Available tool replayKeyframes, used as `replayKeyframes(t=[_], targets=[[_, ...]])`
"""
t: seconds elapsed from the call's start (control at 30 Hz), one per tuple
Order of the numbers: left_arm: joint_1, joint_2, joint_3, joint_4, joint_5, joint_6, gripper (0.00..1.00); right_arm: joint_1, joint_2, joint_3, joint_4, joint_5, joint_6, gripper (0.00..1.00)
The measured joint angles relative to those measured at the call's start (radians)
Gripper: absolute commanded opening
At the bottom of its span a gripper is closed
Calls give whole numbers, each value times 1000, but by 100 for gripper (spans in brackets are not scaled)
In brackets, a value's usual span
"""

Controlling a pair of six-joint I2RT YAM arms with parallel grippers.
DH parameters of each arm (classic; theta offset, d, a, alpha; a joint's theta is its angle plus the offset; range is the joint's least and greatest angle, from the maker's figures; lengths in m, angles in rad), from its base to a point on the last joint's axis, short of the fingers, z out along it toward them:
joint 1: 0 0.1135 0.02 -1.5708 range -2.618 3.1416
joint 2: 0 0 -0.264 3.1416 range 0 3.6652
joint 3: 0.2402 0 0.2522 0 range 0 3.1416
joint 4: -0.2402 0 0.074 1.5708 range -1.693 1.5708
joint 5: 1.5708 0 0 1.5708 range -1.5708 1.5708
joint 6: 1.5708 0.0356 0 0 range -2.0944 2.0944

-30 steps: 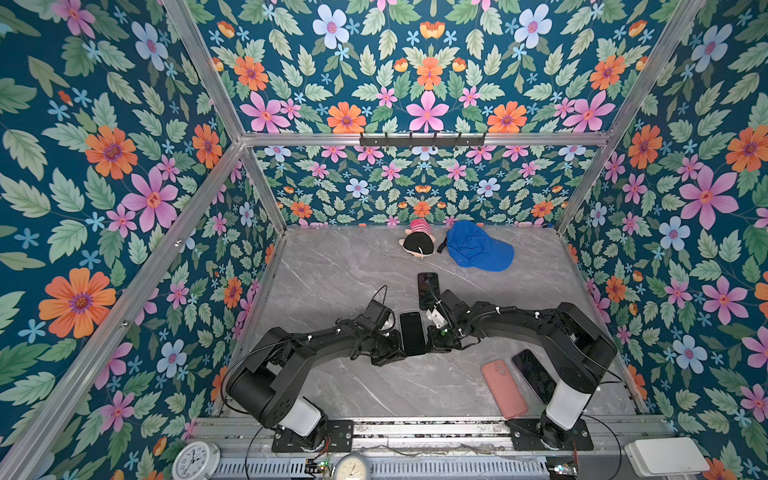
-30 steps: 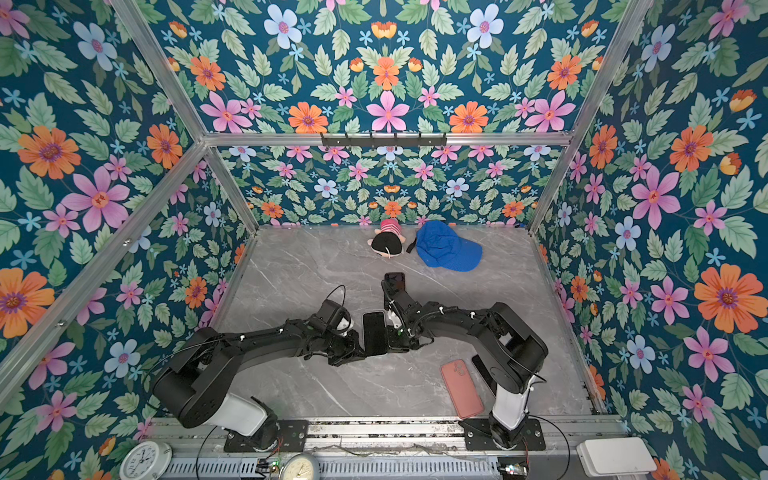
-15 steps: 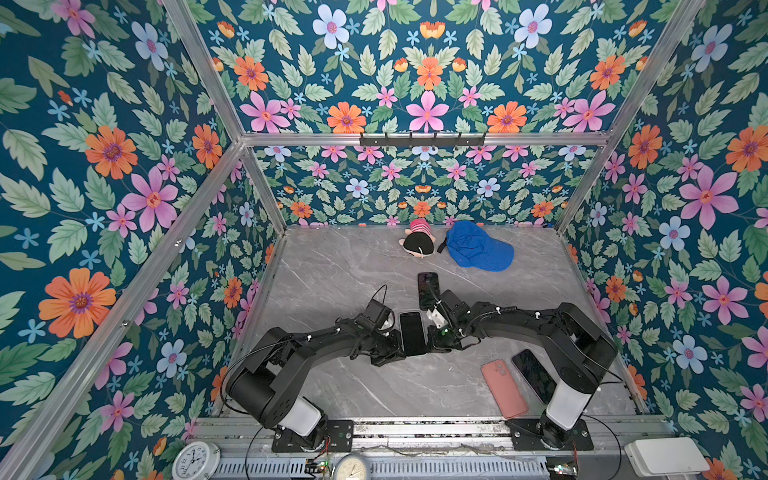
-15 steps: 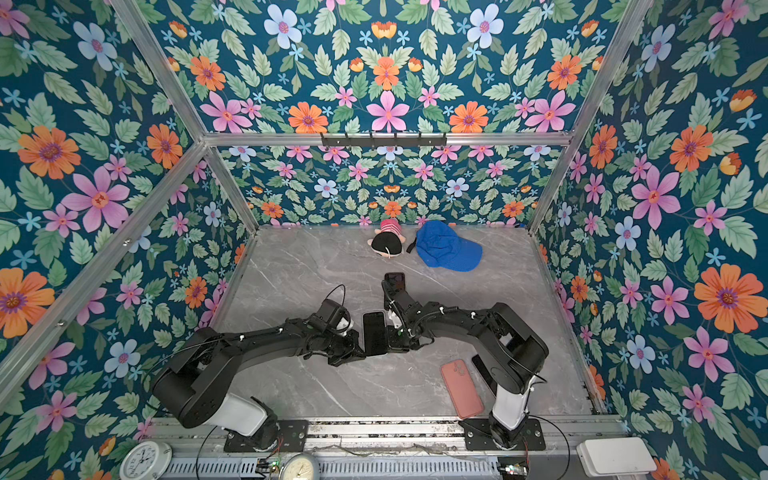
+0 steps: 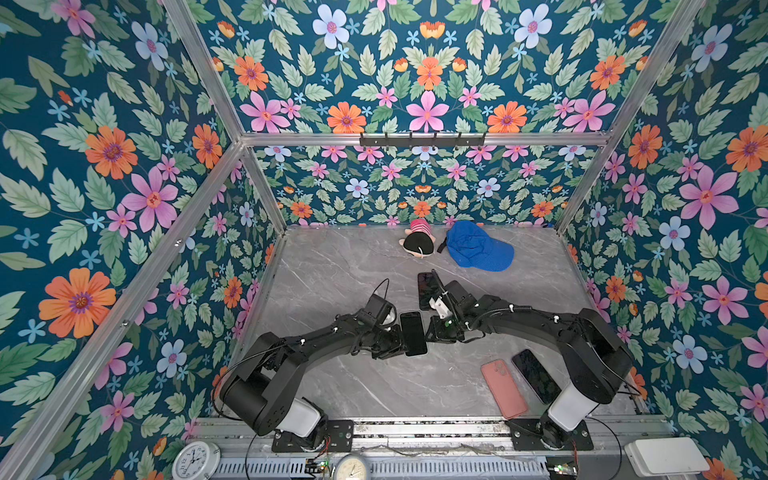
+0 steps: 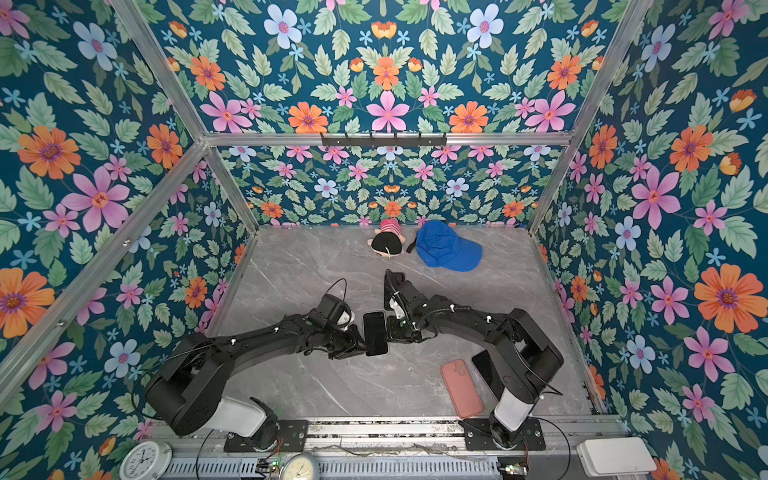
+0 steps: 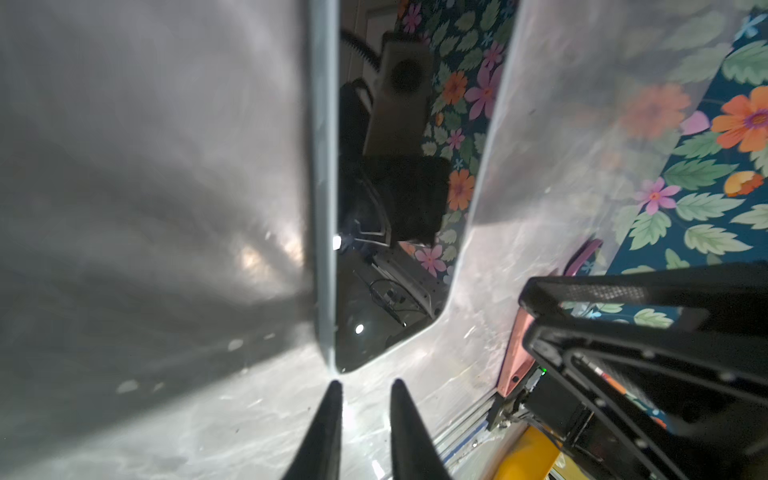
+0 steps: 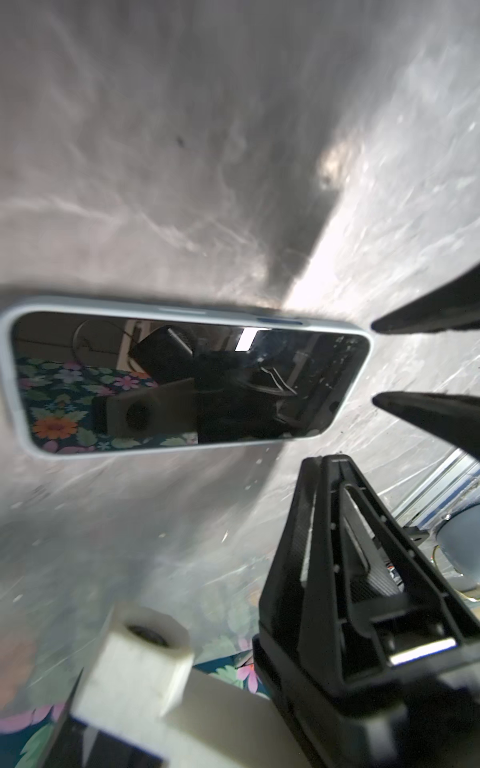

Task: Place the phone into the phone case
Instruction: 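Open both grippers and lift them off the cased phone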

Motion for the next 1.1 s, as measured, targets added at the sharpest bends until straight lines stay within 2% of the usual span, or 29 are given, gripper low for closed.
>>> replayKeyframes(t=[0.23, 0.6, 1.1], targets=[[66, 71, 96, -43, -29, 70, 34, -73, 35, 72, -25, 20, -55, 29], [134, 229, 256, -105, -25, 146, 36, -104, 159, 190, -24, 10, -107, 29], [150, 348, 328, -119, 31, 180, 34, -125, 295, 286, -18, -56, -120, 33]])
